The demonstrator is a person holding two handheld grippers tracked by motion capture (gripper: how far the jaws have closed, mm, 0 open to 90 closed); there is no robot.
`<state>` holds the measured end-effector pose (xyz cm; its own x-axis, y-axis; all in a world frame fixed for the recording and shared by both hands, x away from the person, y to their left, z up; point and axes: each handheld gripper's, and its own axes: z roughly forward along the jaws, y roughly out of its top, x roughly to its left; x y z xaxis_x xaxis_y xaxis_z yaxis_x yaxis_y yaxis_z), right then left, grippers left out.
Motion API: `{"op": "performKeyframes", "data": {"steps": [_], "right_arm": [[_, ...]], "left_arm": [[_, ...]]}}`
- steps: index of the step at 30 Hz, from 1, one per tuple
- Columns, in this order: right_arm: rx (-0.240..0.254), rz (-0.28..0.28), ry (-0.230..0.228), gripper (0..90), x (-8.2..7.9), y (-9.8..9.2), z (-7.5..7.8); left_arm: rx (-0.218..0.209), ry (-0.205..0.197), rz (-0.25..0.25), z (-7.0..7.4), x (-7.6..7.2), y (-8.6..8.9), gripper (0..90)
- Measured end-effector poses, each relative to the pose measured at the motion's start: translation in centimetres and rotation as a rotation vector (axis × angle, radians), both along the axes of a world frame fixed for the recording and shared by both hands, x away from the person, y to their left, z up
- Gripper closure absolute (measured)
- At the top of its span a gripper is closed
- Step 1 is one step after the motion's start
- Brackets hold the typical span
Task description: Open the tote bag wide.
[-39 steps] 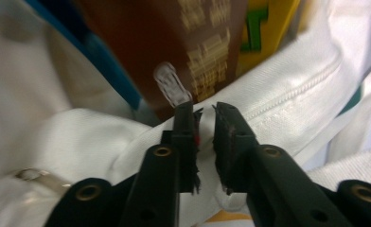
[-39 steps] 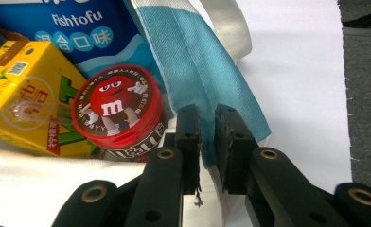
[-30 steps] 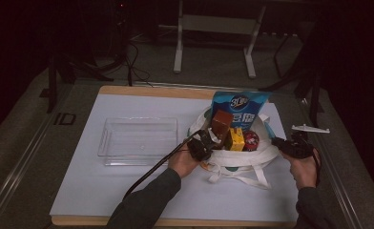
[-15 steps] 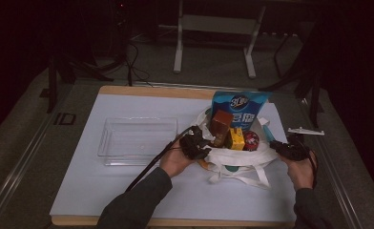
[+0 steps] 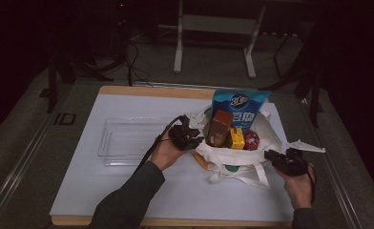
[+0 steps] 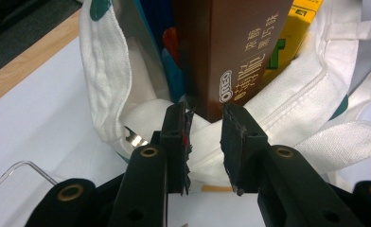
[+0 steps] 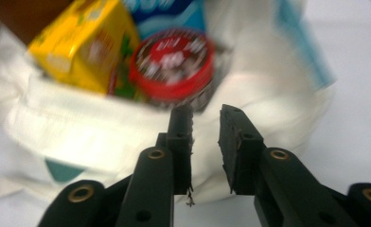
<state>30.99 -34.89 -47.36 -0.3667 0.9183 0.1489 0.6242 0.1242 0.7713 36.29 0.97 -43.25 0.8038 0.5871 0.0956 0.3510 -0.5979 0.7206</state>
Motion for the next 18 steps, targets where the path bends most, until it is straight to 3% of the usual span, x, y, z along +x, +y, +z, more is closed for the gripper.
{"op": "performKeyframes", "data": {"steps": [5,8,14,16,18], "right_arm": [[0.031,-0.012,0.014,72.3,-0.7,1.2,-2.9],[0.077,-0.028,0.013,72.3,-0.7,1.6,-4.0],[0.007,-0.020,-0.001,72.4,-0.8,2.7,-4.5],[0.014,-0.017,-0.001,72.7,-0.7,2.7,-4.7],[0.031,-0.012,0.006,72.7,-0.6,2.5,-4.9]], "left_arm": [[-0.001,-0.005,-0.006,0.0,0.2,-0.6,71.3],[0.032,-0.001,-0.014,-0.3,0.5,-1.3,72.6],[0.107,-0.004,-0.010,-2.0,1.6,-3.0,72.2],[0.093,0.005,-0.030,-2.7,1.8,-3.5,70.8],[0.108,0.006,-0.056,-3.3,1.7,-4.0,70.6]]}}
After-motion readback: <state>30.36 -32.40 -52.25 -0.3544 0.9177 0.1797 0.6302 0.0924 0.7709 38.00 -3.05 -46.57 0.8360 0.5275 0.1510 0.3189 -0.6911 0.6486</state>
